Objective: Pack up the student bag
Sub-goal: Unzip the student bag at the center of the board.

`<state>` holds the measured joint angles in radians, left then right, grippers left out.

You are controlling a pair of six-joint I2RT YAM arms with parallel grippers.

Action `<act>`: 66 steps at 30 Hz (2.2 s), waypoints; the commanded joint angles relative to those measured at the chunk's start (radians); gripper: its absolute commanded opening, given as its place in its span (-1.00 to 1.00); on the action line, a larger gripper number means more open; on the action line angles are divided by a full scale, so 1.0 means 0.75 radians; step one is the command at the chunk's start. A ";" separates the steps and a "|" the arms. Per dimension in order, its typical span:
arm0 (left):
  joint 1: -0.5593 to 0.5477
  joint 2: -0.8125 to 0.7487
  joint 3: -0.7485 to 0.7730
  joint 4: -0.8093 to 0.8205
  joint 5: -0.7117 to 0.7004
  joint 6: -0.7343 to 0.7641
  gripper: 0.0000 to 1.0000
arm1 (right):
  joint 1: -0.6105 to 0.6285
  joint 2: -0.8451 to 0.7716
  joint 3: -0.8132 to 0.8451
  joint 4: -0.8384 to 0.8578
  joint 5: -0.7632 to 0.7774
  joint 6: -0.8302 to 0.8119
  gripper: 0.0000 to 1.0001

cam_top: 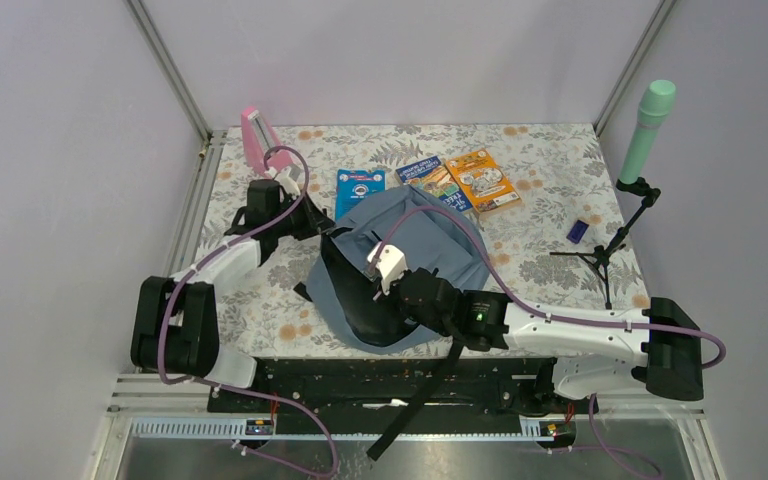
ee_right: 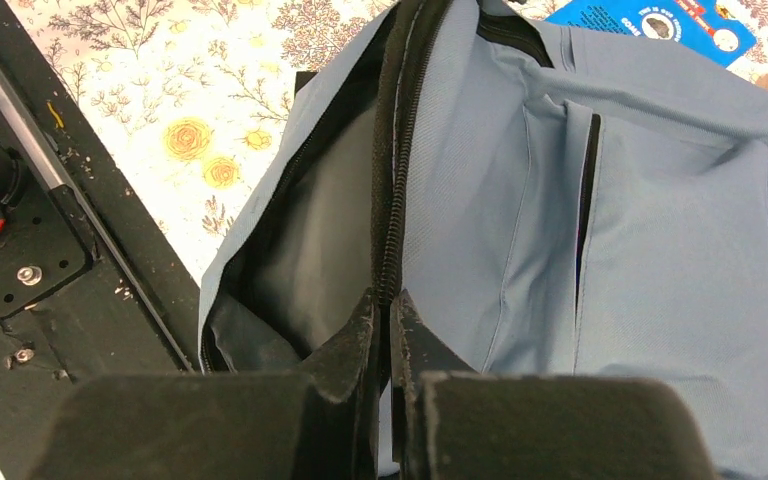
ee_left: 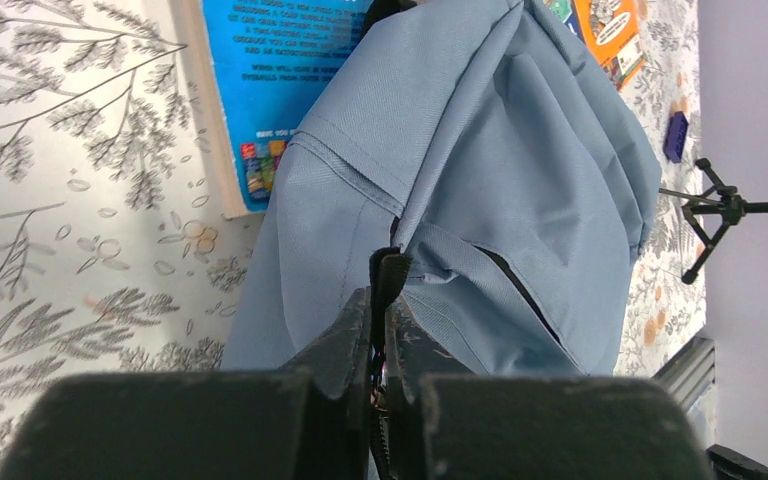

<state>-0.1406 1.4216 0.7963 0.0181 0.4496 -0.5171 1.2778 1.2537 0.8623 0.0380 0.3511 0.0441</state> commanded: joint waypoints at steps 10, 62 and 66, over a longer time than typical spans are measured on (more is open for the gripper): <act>0.018 0.261 0.192 0.382 0.239 -0.012 -1.00 | 0.010 -0.065 0.021 0.156 -0.262 -0.052 -1.00; 0.036 -0.660 -0.511 -0.206 -0.429 -0.307 -1.00 | -0.475 -0.300 0.017 -0.247 0.297 0.265 -1.00; 0.092 -0.709 -0.564 -0.224 -0.443 -0.345 -1.00 | -0.605 -0.366 0.004 -0.250 0.280 0.241 -1.00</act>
<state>-0.1226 0.9314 0.4084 -0.1478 0.2234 -0.7452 0.9119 1.0515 0.8345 -0.1715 0.4618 0.2825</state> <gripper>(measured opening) 0.014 0.030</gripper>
